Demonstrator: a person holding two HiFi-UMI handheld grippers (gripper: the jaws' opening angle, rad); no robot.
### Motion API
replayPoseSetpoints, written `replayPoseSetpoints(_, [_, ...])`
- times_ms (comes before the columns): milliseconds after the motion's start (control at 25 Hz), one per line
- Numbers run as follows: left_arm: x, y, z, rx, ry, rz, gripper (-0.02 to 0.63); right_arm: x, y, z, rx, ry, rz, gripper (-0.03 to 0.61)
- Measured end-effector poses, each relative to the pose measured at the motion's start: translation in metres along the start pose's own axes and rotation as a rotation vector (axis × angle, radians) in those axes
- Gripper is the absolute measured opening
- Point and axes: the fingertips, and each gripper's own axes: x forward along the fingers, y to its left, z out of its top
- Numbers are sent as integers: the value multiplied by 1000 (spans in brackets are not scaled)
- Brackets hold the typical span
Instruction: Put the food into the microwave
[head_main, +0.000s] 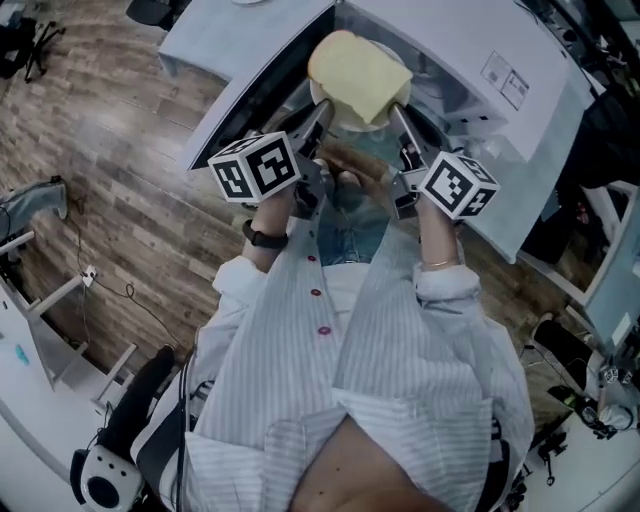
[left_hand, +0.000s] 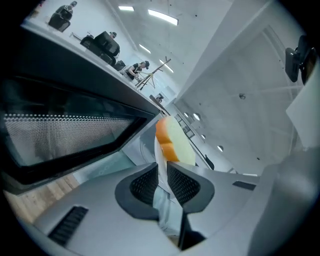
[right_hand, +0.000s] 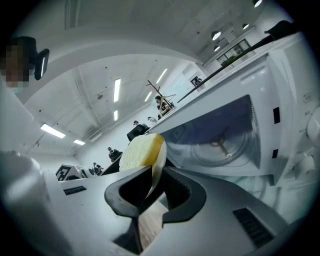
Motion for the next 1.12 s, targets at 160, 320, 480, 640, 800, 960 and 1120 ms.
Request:
replayPoseSetpoints(160, [15, -3, -3, 23, 68, -62, 57, -8, -10, -2, 29, -46, -74, 78])
replayPoseSetpoints(320, [25, -3, -7, 44, 129, -86, 57, -13, -18, -3, 51, -78, -126, 79])
replayPoseSetpoints(480, [30, -4, -10, 57, 163, -109, 57, -17, -23, -6, 69, -97, -160, 78])
replayPoseSetpoints(640, [35, -4, -14, 79, 190, -118, 57, -21, -27, -10, 86, -113, -182, 79])
replayPoseSetpoints(800, [40, -7, -18, 90, 214, -126, 57, -25, -33, -10, 97, -121, -201, 79])
replayPoseSetpoints(960, [47, -10, -19, 109, 232, -128, 57, -27, -39, -9, 102, -123, -215, 79])
replayPoseSetpoints(1120, [52, -9, -19, 112, 241, -126, 57, -26, -42, -9, 107, -122, -218, 80])
